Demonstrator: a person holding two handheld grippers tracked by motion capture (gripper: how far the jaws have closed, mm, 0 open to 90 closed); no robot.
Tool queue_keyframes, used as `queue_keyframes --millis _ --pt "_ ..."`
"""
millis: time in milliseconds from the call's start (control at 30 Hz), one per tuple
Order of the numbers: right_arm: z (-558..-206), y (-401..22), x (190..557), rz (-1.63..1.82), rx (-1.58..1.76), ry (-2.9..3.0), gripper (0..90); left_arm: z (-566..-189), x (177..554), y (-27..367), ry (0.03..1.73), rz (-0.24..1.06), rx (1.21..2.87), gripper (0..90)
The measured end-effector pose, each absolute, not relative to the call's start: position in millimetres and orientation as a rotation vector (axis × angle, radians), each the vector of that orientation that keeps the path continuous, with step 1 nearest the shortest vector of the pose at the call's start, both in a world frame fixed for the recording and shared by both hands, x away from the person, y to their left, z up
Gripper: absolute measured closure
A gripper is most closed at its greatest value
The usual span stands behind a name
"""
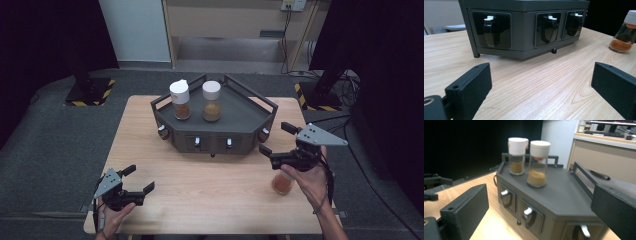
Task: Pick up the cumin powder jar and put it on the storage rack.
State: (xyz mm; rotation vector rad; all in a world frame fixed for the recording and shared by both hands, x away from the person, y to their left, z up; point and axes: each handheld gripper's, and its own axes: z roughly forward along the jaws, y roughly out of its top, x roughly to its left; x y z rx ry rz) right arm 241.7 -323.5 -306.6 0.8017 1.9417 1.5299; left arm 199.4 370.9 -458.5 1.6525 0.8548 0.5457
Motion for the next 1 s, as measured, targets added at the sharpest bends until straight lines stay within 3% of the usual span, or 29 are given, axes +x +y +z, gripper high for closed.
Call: queue_keyframes --millis 1000 --pt "-398 -374 175 1.513 0.938 1.845 1.9 -459 202 371 0.826 0.529 1.666 1.9"
